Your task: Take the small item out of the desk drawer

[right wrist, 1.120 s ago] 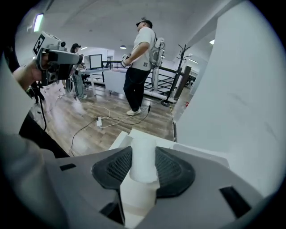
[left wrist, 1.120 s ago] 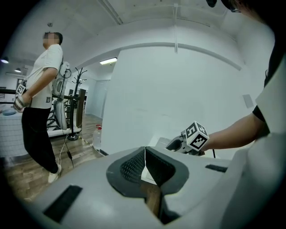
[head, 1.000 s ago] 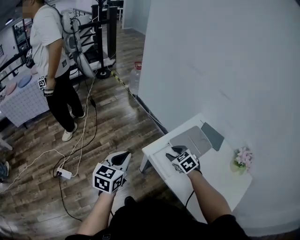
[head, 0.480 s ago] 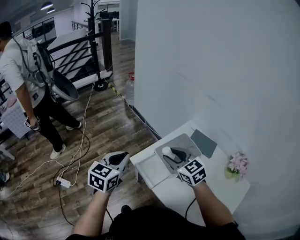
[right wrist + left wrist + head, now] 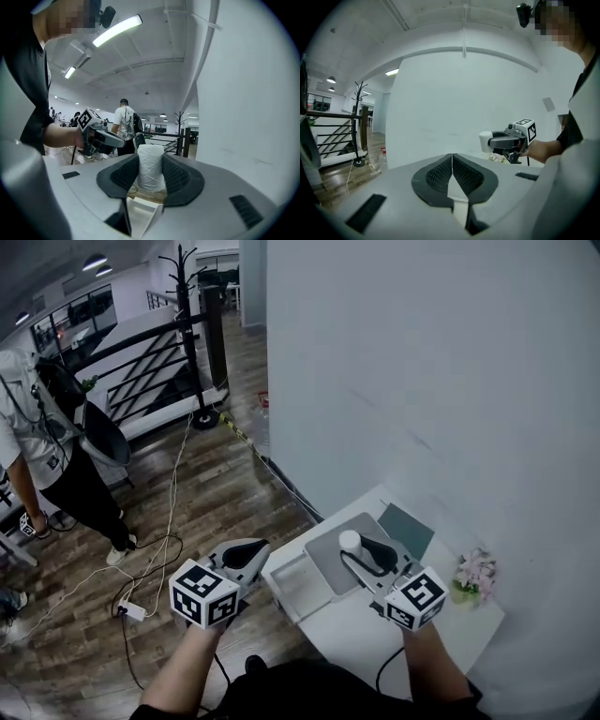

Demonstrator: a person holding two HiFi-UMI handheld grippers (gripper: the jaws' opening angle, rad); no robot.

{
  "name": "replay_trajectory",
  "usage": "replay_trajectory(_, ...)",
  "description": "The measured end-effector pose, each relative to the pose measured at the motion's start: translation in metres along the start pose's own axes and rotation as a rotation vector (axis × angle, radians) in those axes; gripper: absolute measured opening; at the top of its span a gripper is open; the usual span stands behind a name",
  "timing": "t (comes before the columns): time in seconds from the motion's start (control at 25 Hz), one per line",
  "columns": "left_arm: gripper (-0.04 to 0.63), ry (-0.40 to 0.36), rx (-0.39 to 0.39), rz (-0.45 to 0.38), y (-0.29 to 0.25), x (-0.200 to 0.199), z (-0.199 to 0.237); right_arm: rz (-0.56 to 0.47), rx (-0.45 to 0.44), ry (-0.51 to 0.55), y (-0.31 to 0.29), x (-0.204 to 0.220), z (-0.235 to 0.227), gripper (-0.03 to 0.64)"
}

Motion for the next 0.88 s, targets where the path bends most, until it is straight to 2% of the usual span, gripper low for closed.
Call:
replay_trajectory(0.16,0.012,-0.007,0.016,-0.079,0.009,-0.021,-0.015,-0.119,0.056,-0.041,0.022,-0.026,-0.006,0.160)
replay_trajectory(0.28,0.012,-0.023,-0.027,-0.119,0.018,-0.022,-0.019,-0.199,0.129,-0.093,0.041,-0.038,-0.010,0.158)
replay_trajectory(0.36,0.012,-0.026,-0.046,-0.128,0.024,-0.018,-0.020,-0.222,0.155,-0.091,0.050,-0.044,-0.008,0.158)
replay_trajectory(0.52,0.012,-0.013,-0.044,-0.110,0.028,-0.007,-0.018,-0.232,0.156,-0.079,0.057,-0.045,0.006,0.158)
replay_trajectory(0.72,0.012,0.021,-0.054,-0.119,0.033,-0.001,-0.011,-0.202,0.166,-0.129,0.054,-0.028,0.018,0.158)
replay_trajectory(0.88,0.012,0.006,-0.061,-0.112,0.034,0.001,-0.011,-0.194,0.163,-0.138,0.053,-0.025,0.021,0.158)
Point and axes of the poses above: the fingertips, and each gripper's own axes: y backward along the fingers, z to its left, x out of its underside, the point moved 6 cm from there along y, backward along the fingers, and after that the axes turned 12 degrees about y, right-handed, at the moved point
